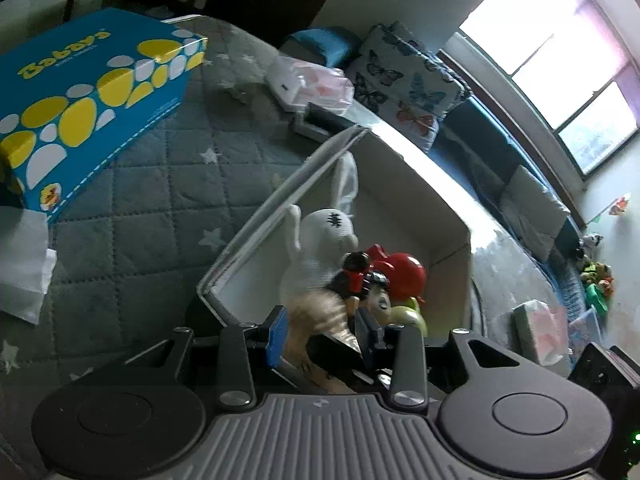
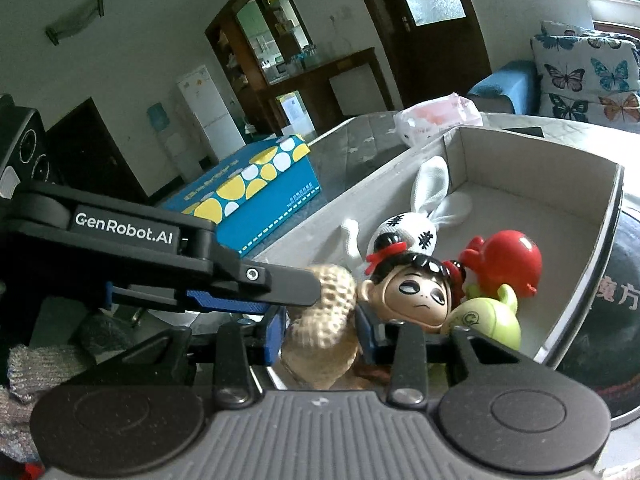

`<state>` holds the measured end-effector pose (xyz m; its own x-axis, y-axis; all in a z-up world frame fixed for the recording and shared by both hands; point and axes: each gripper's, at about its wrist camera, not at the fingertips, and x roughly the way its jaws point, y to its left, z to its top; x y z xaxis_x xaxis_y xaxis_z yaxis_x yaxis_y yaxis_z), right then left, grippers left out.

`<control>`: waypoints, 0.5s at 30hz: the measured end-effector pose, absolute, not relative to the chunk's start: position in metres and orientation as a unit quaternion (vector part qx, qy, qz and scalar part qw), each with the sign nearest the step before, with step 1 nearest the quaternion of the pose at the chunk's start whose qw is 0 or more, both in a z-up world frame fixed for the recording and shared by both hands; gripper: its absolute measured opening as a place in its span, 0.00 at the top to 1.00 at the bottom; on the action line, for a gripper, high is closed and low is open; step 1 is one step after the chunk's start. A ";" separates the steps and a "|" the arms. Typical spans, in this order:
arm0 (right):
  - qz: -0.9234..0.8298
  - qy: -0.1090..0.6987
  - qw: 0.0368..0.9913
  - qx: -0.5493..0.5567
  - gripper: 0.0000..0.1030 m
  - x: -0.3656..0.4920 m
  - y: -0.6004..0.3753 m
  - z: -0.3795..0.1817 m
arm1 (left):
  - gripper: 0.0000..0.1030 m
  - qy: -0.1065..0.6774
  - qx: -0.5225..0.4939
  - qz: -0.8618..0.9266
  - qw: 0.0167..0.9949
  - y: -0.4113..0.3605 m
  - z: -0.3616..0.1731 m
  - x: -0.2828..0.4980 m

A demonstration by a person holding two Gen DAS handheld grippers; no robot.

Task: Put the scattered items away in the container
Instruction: 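Open the left gripper to release the peanut toy in the box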

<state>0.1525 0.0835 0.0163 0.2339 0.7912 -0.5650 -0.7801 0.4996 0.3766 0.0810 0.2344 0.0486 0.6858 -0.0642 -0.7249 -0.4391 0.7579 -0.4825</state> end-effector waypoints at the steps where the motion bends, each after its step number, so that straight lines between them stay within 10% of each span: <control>1: 0.503 0.365 0.783 0.004 0.65 0.152 0.085 0.016 | 0.62 0.380 -0.331 0.110 0.857 0.235 0.049 0.080; 15: 0.500 0.353 0.791 -0.013 0.64 0.145 0.082 0.017 | 0.62 0.349 -0.287 0.115 0.885 0.223 0.061 0.071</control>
